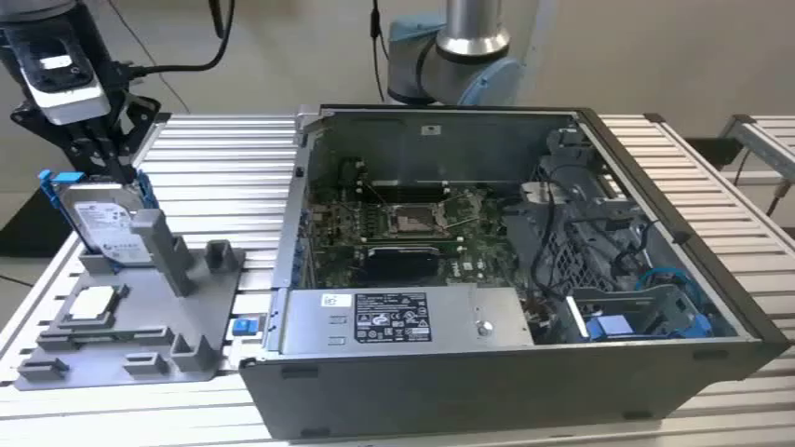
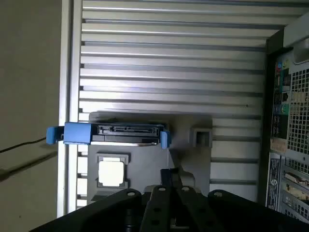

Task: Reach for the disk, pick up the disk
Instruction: 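Reach for the disk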

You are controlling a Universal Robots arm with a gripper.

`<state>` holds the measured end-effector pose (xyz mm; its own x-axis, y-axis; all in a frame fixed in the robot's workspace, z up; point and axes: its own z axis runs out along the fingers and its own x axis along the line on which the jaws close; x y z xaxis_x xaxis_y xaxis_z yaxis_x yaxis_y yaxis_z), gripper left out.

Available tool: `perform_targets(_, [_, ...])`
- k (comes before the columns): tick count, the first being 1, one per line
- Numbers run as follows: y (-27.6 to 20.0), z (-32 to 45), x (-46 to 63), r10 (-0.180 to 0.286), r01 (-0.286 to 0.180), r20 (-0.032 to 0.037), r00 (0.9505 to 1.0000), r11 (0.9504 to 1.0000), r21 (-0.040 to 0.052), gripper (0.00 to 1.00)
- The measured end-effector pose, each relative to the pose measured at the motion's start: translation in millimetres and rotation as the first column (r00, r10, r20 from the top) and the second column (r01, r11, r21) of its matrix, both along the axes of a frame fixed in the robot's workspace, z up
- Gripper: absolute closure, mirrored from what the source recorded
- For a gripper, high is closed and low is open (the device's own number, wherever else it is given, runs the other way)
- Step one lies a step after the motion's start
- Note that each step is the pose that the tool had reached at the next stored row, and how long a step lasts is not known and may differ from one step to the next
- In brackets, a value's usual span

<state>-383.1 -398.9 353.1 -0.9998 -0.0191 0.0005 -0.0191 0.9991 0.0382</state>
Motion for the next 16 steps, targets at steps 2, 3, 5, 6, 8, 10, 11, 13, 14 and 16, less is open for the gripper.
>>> perform_targets(2, [0.0, 0.0, 0.0, 0.0, 0.0, 0.0, 1.0, 1.0, 0.0, 1.0])
perform_targets(3, [0.0, 0.0, 0.0, 0.0, 0.0, 0.0, 1.0, 1.0, 0.0, 1.0])
perform_targets(5, [0.0, 0.0, 0.0, 0.0, 0.0, 0.0, 1.0, 1.0, 0.0, 1.0])
perform_targets(6, [0.0, 0.0, 0.0, 0.0, 0.0, 0.0, 1.0, 1.0, 0.0, 1.0])
perform_targets(8, [0.0, 0.0, 0.0, 0.0, 0.0, 0.0, 1.0, 1.0, 0.0, 1.0])
perform_targets(10, [0.0, 0.0, 0.0, 0.0, 0.0, 0.0, 1.0, 1.0, 0.0, 1.0])
perform_targets(11, [0.0, 0.0, 0.0, 0.0, 0.0, 0.0, 1.0, 1.0, 0.0, 1.0])
perform_targets(13, [0.2, 0.0, 0.0, 0.0, 0.0, 0.0, 1.0, 1.0, 0.0, 1.0])
perform_targets(14, [0.9, 0.0, 0.0, 0.0, 0.0, -0.0001, 1.0, 1.0, -0.0001, 1.0])
perform_targets(16, [3.6, -0.1, 0.0, 0.0, 0.0, 0.0, 1.0, 1.0, 0.0, 1.0])
